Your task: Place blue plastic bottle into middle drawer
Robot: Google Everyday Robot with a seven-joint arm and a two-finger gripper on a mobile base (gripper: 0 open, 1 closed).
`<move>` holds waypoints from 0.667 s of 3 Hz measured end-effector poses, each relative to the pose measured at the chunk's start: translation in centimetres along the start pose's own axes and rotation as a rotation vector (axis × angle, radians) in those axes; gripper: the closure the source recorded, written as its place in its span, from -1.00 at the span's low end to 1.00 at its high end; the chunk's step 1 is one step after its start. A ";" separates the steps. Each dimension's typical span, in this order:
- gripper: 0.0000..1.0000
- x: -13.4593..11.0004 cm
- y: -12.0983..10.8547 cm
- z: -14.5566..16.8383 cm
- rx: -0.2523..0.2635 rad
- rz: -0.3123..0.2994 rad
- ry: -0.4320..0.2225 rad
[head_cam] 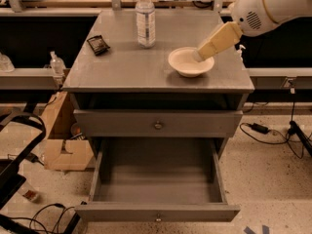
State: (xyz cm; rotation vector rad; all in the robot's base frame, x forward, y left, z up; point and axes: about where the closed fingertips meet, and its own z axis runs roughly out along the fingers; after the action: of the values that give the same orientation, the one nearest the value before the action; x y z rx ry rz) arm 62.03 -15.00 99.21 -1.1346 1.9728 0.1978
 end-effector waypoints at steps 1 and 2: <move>-1.00 -1.5 -2.1 3.9 0.015 0.061 -0.182; -1.00 -5.1 -7.2 11.2 0.018 0.105 -0.419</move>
Offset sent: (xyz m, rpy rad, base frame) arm 0.2100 0.0451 0.0105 0.5676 -0.3542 0.0112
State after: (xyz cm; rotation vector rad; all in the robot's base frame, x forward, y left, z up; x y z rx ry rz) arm 75.40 -10.32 97.48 -0.8926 1.6552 0.4354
